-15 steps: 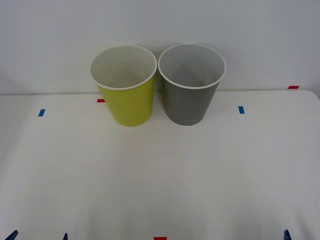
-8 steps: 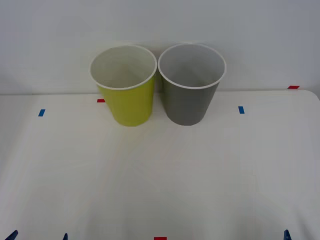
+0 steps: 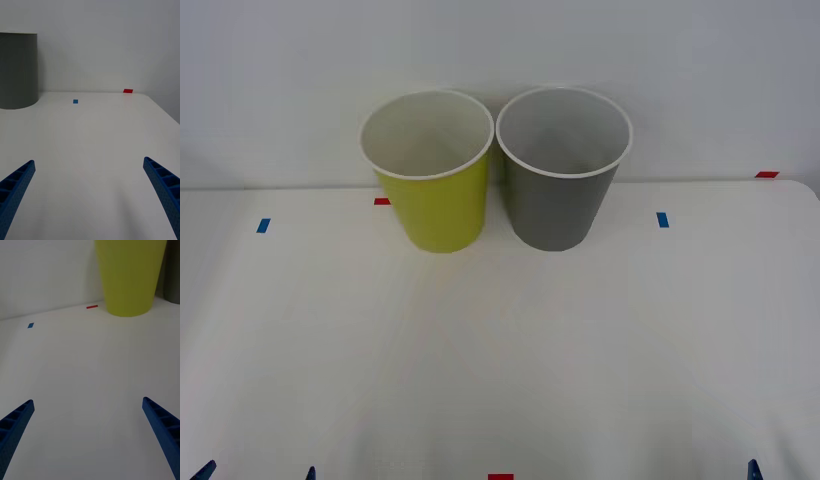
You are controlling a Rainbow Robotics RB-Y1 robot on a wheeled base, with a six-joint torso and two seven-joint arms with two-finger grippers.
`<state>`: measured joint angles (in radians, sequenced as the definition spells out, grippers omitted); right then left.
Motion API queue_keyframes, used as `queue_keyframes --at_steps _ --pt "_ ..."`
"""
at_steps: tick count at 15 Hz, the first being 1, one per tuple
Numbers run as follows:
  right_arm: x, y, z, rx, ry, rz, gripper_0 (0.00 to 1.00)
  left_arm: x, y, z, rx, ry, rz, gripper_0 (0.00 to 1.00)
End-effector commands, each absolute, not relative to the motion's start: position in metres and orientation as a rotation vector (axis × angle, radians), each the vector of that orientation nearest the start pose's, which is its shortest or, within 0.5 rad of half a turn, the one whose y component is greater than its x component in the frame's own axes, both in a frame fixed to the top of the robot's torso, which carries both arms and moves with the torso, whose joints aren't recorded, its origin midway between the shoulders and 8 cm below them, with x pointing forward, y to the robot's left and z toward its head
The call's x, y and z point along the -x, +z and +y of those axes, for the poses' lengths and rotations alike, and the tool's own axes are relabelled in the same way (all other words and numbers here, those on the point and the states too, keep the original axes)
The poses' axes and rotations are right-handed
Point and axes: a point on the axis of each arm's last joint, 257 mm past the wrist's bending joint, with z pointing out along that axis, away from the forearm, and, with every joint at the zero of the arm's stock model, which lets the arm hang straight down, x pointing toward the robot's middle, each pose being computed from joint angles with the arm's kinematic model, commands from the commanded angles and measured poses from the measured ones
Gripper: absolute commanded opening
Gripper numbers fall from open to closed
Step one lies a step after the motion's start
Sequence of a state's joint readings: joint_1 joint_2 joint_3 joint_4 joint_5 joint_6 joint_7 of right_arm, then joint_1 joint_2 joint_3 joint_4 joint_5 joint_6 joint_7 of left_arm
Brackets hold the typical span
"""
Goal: Put cans in the gray bin and PET bottles in the light green bin.
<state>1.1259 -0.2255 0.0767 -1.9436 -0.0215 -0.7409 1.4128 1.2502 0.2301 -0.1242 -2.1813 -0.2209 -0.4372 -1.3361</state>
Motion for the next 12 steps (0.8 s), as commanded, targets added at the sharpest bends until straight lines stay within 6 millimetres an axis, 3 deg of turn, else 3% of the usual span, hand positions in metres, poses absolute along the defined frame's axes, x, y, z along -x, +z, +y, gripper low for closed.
queue_keyframes --at_steps 1,12 --pt "-0.1893 -0.2528 -0.3157 -0.030 -0.113 1.554 1.00 -0.1909 -0.2609 0.2765 -0.113 0.117 1.767 1.00" --pt "-0.1893 -0.2528 -0.3157 -0.030 -0.113 1.554 1.00 -0.1909 -0.2609 0.2765 -0.113 0.117 1.767 1.00"
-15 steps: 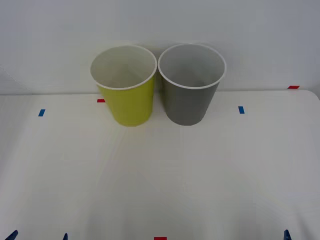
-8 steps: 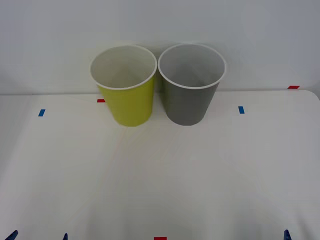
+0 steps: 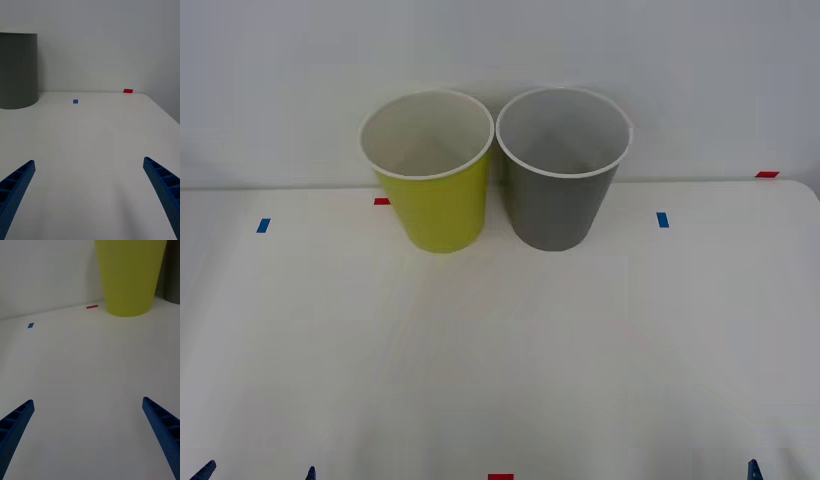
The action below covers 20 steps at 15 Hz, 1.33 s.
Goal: Put cans in the gray bin and PET bottles in the light green bin.
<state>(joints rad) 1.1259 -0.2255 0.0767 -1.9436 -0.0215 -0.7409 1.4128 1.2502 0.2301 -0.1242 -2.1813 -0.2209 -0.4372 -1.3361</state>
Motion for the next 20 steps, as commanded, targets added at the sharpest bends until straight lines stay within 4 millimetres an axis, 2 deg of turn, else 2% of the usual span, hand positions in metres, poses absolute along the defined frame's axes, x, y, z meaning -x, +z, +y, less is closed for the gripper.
queue_keyframes --at_steps 1,20 --pt "-0.1893 -0.2528 -0.3157 -0.030 -0.113 1.554 1.00 -0.1909 -0.2609 0.2765 -0.113 0.117 1.767 1.00" --pt "-0.1893 -0.2528 -0.3157 -0.030 -0.113 1.554 1.00 -0.1909 -0.2609 0.2765 -0.113 0.117 1.767 1.00"
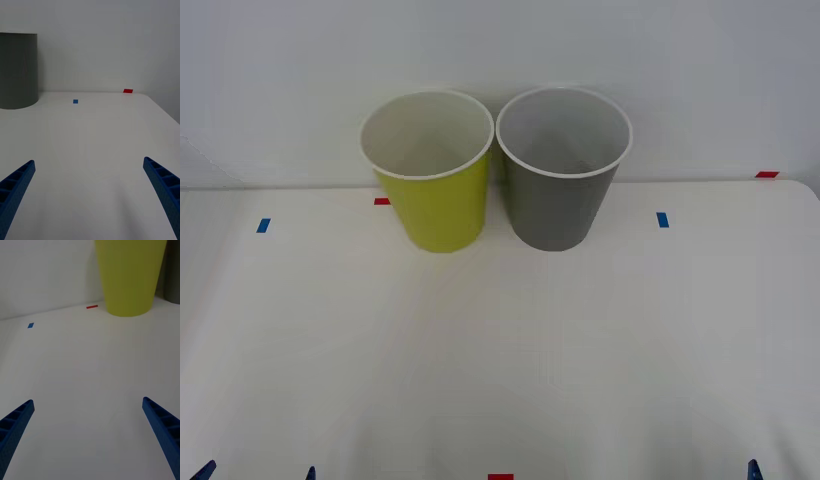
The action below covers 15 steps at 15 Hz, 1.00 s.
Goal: Put cans in the gray bin and PET bottles in the light green bin.
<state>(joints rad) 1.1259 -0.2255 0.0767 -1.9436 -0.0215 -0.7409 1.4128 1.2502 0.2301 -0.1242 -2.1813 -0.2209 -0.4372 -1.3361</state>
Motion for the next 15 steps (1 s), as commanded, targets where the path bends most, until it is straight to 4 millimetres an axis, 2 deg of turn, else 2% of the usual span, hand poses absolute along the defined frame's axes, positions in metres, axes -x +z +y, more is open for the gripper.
queue_keyframes --at_steps 1,15 --pt "-0.1893 -0.2528 -0.3157 -0.030 -0.113 1.554 1.00 -0.1909 -0.2609 0.2765 -0.113 0.117 1.767 1.00" --pt "-0.1893 -0.2528 -0.3157 -0.030 -0.113 1.554 1.00 -0.1909 -0.2609 0.2765 -0.113 0.117 1.767 1.00"
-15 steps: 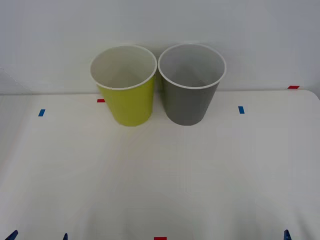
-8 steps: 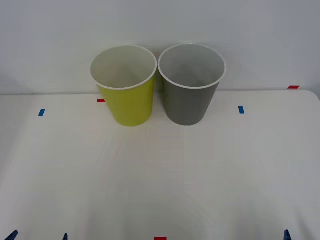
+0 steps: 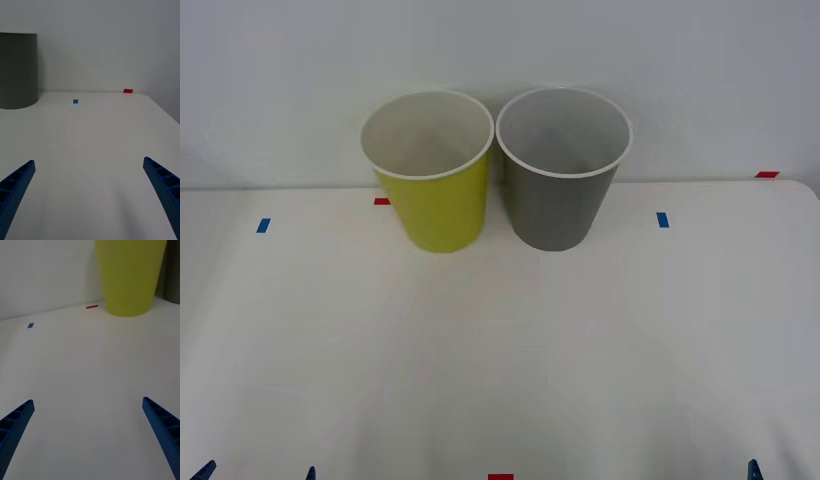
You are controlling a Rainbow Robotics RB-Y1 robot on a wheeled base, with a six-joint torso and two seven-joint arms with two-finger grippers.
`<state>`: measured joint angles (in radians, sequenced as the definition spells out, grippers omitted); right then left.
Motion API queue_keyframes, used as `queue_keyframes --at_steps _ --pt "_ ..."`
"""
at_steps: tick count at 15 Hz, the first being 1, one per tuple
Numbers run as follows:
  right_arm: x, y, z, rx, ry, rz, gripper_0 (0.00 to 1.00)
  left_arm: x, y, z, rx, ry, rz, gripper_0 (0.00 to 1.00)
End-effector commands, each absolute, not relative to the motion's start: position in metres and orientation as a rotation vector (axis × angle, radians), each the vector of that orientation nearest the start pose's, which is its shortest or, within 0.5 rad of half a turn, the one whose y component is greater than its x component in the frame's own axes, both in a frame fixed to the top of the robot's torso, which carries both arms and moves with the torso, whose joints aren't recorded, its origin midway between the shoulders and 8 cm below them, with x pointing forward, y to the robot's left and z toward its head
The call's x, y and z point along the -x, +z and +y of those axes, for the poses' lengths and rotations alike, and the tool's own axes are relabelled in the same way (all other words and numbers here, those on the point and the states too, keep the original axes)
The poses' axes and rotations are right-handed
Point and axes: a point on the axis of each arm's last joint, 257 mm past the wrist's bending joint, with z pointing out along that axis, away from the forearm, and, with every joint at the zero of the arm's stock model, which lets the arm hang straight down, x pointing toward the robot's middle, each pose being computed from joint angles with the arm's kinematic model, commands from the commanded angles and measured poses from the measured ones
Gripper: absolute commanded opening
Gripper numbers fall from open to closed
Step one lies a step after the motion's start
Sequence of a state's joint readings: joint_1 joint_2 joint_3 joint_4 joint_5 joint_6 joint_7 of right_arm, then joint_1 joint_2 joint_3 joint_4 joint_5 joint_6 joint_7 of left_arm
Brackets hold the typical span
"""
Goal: Put cans in the gray bin and PET bottles in the light green bin.
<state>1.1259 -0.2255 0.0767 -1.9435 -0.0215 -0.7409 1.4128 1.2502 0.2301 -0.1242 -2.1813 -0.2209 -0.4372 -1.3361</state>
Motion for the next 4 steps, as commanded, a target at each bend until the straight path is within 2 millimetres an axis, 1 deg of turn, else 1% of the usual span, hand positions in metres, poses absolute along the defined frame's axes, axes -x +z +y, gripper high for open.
queue_keyframes --at_steps 1,4 --pt "-0.1893 -0.2528 -0.3157 -0.030 -0.113 1.554 1.00 -0.1909 -0.2609 0.2765 -0.113 0.117 1.767 1.00" --pt "-0.1893 -0.2528 -0.3157 -0.030 -0.113 1.554 1.00 -0.1909 -0.2609 0.2765 -0.113 0.117 1.767 1.00"
